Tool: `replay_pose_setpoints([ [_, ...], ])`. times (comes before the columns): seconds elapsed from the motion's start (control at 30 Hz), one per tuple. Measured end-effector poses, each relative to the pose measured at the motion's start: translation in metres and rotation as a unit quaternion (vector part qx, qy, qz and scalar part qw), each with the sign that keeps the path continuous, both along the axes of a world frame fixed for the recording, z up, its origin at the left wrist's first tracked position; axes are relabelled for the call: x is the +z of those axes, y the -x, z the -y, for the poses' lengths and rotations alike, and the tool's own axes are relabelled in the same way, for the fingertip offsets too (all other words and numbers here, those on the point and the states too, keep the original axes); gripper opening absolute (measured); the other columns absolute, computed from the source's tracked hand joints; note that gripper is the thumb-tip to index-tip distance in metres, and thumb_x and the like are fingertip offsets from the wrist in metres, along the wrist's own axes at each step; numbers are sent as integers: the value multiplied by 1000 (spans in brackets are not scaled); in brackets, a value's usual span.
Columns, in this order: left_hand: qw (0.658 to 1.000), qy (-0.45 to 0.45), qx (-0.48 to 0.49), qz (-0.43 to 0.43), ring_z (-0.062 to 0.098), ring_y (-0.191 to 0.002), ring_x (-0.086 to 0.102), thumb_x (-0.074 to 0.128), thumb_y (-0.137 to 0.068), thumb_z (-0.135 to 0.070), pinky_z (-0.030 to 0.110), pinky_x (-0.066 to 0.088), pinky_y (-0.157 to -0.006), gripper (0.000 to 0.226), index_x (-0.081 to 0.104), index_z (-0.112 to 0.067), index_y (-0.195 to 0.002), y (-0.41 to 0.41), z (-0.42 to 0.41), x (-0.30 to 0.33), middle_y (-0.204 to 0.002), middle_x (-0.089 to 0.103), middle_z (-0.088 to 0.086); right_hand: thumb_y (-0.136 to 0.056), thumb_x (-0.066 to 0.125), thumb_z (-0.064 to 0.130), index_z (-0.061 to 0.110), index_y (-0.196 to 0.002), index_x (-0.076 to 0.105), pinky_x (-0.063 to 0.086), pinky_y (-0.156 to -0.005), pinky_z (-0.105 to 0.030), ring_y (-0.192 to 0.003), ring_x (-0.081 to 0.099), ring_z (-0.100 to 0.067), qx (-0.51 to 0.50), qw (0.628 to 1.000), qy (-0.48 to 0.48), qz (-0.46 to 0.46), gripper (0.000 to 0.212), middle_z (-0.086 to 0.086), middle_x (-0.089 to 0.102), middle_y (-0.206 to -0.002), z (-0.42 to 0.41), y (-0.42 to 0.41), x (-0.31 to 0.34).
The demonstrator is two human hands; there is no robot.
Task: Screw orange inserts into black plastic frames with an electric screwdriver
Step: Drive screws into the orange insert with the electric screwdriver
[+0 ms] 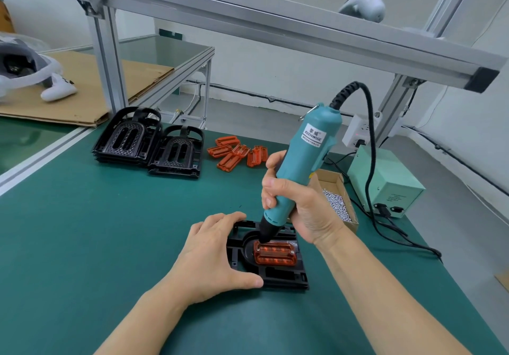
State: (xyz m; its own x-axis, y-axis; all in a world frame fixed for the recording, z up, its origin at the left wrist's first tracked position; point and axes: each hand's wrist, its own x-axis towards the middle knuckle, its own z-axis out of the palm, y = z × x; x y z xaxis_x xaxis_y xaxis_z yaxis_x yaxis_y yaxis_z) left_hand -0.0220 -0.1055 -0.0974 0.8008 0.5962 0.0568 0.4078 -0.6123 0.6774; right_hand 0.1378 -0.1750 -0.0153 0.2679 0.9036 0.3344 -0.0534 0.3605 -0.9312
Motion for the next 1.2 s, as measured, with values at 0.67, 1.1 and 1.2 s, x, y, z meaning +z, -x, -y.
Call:
replay_pose_setpoints([
  [0.67, 1000, 4, -1, 6, 3, -114, 19, 64, -38, -75, 26, 31, -100, 110, 22, -51, -137, 1, 1, 3, -125, 25, -26, -89, 67, 8, 18, -78, 48, 42, -52, -25, -46, 46, -13, -434, 895, -102, -30, 23, 8, 50, -54, 73, -60, 26],
  [1.1, 1000, 8, 0, 24, 5, -118, 23, 67, -40, -73, 25, 31, -97, 108, 26, -49, -136, 2, 1, 2, -129, 28, -24, -90, 68, 26, 20, -76, 49, 46, -45, -22, -41, 49, -8, -536, 840, 60, -58, 24, 1, 48, -59, 170, -111, 25],
  [1.2, 1000, 1, -1, 26, 5, -116, 23, 66, -40, -74, 24, 30, -96, 107, 27, -50, -136, 2, 1, 2, -130, 29, -24, -88, 70, 32, 19, -78, 49, 49, -47, -24, -44, 50, -12, -528, 834, 148, -61, 26, -5, 50, -65, 180, -119, 20],
])
